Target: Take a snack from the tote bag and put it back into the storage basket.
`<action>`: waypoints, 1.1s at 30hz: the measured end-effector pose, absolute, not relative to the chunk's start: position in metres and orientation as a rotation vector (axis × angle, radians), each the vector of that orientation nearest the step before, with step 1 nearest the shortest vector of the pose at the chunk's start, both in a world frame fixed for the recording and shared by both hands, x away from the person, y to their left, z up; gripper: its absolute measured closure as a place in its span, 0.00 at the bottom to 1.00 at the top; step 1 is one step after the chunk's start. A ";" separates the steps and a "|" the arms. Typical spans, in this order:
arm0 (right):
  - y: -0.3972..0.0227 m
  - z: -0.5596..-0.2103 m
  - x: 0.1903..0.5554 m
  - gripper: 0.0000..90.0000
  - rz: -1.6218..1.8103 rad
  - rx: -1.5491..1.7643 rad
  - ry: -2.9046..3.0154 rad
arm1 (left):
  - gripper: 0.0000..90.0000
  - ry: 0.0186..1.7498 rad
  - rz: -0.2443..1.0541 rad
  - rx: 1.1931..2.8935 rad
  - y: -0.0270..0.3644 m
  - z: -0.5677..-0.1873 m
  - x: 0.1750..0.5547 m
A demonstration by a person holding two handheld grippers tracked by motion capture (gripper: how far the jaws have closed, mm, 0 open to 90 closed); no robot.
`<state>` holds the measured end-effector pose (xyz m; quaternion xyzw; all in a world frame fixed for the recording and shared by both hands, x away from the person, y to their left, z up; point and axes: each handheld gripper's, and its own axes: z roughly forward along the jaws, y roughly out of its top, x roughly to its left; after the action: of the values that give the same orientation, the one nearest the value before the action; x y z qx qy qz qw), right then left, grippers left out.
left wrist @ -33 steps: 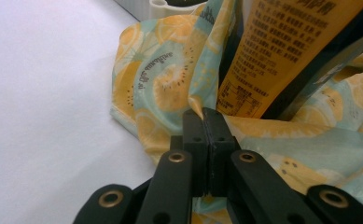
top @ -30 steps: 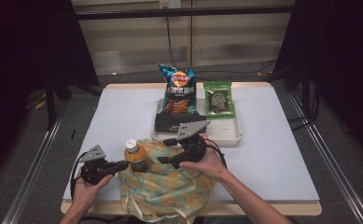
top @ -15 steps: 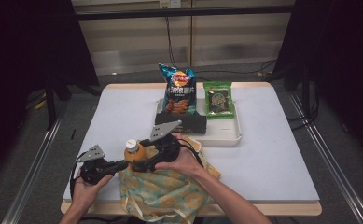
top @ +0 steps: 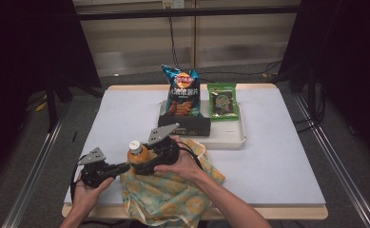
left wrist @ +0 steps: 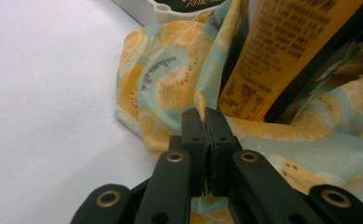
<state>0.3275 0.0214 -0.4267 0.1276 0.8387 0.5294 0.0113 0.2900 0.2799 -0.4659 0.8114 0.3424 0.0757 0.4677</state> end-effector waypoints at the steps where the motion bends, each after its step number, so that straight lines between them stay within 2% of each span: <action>1: 0.020 -0.424 0.327 0.34 1.652 0.391 2.613 | 0.98 0.839 0.185 1.992 0.281 -0.466 0.290; 15: -0.019 -0.385 0.319 0.34 1.725 0.419 2.518 | 0.97 0.869 0.218 1.946 0.292 -0.460 0.285; 26: -0.057 -0.344 0.310 0.34 1.730 0.443 2.424 | 0.72 0.766 0.252 1.902 0.279 -0.440 0.285; 33: -0.085 -0.328 0.313 0.34 1.723 0.491 2.361 | 0.54 0.772 0.303 1.884 0.273 -0.420 0.297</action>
<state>0.3130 -0.0855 -0.3283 0.1651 0.7934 0.5791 0.0887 0.2965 0.2735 -0.4198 0.7844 0.3212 0.1263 0.5154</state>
